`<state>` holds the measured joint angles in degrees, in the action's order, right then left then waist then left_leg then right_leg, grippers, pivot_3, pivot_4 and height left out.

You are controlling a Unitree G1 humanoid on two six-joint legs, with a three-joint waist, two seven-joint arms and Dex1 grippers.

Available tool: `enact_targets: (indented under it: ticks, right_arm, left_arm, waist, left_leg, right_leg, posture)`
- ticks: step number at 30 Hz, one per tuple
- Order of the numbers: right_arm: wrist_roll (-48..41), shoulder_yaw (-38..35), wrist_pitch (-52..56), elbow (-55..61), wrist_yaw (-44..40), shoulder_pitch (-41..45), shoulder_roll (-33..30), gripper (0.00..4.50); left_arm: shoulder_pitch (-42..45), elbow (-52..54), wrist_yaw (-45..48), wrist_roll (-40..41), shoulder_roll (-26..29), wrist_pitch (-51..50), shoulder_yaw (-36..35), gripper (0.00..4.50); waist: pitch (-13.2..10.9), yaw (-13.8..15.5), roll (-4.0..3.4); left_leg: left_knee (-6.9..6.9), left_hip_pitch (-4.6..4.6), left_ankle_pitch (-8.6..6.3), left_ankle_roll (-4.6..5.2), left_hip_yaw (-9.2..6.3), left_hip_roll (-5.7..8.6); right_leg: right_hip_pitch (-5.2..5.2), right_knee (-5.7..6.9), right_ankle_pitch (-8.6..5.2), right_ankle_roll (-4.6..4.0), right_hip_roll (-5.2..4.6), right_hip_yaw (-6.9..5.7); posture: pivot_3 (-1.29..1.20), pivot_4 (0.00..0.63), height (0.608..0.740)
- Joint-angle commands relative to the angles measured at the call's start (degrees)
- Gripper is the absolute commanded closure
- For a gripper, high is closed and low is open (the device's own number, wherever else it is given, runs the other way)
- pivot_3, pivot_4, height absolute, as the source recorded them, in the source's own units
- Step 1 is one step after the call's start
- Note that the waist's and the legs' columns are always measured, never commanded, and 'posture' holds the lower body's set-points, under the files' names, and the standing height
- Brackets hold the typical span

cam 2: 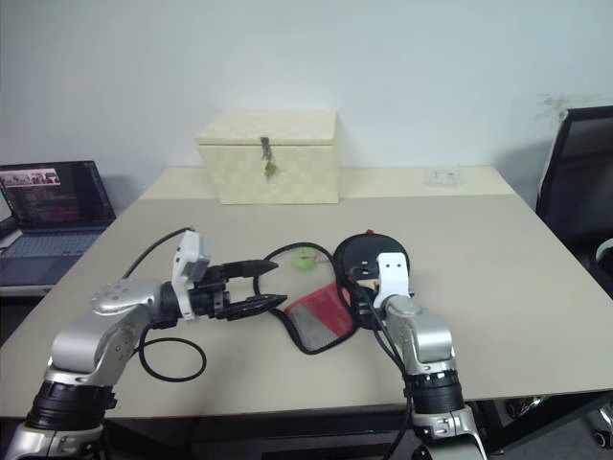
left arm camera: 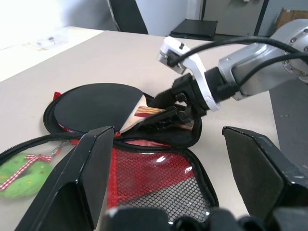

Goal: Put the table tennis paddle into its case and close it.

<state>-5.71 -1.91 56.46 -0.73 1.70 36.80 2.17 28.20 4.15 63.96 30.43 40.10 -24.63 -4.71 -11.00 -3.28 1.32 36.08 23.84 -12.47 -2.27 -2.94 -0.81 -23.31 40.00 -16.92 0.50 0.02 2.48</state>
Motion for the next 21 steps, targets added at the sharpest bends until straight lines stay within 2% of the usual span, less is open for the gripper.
enact_targets:
  ticks: [1,3,8,11,19,21]
  right_arm:
    - [0.1,0.6,-1.7,1.6,-0.3,-0.1,-0.1,0.18]
    - [0.2,0.7,-1.9,1.4,-0.4,-0.3,-0.2,0.57]
    - [0.1,0.9,-2.4,1.3,-0.5,-0.3,-0.2,2.42]
    - [0.1,1.1,-2.6,1.2,-0.6,-0.3,-0.2,3.31]
    - [-0.3,0.9,-1.8,0.9,-0.7,-0.6,-0.2,3.31]
    - [-0.6,0.3,-1.5,0.9,-0.4,-0.7,0.2,2.59]
  left_arm:
    - [0.5,0.8,-0.3,0.3,0.0,1.0,-0.9,0.58]
    - [0.5,0.8,-0.3,0.2,-0.1,1.1,-0.9,0.58]
    - [0.5,0.8,-0.4,0.2,0.0,1.2,-0.9,0.58]
    - [0.7,0.5,-0.4,0.1,0.0,1.3,-0.7,0.58]
    - [0.7,0.1,-0.4,-0.2,0.0,1.7,-0.7,0.58]
    - [0.8,0.0,-0.5,-0.3,-0.1,1.9,-0.7,0.58]
  waist:
    - [0.0,0.0,0.00]
    - [0.0,0.0,0.00]
    - [0.0,0.0,0.00]
    - [0.0,-0.1,0.00]
    - [0.0,-0.1,0.00]
    - [0.0,-0.1,0.00]
  left_leg:
    - [0.01,0.00,0.00,0.00,-0.01,0.00]
    - [0.01,0.00,0.00,0.00,-0.01,0.00]
    - [0.01,0.00,0.00,0.00,0.00,0.00]
    - [0.00,-0.01,0.00,0.00,0.01,-0.01]
    - [0.00,-0.01,0.00,0.00,0.00,-0.01]
    - [0.00,-0.01,0.00,0.00,0.01,-0.01]
  right_leg:
    - [0.00,0.00,0.00,0.00,0.00,0.00]
    - [0.00,0.00,0.00,0.00,0.00,0.00]
    - [0.00,0.00,0.00,0.00,0.00,0.00]
    - [0.00,0.00,0.00,0.00,0.00,0.00]
    - [0.00,0.00,0.00,0.00,0.00,0.00]
    - [0.00,0.00,0.00,0.00,0.00,0.00]
  posture:
    - [0.00,0.150,0.740]
    - [0.00,0.150,0.740]
    - [0.00,0.150,0.740]
    - [0.00,0.150,0.740]
    - [0.00,0.150,0.740]
    - [0.00,0.150,0.740]
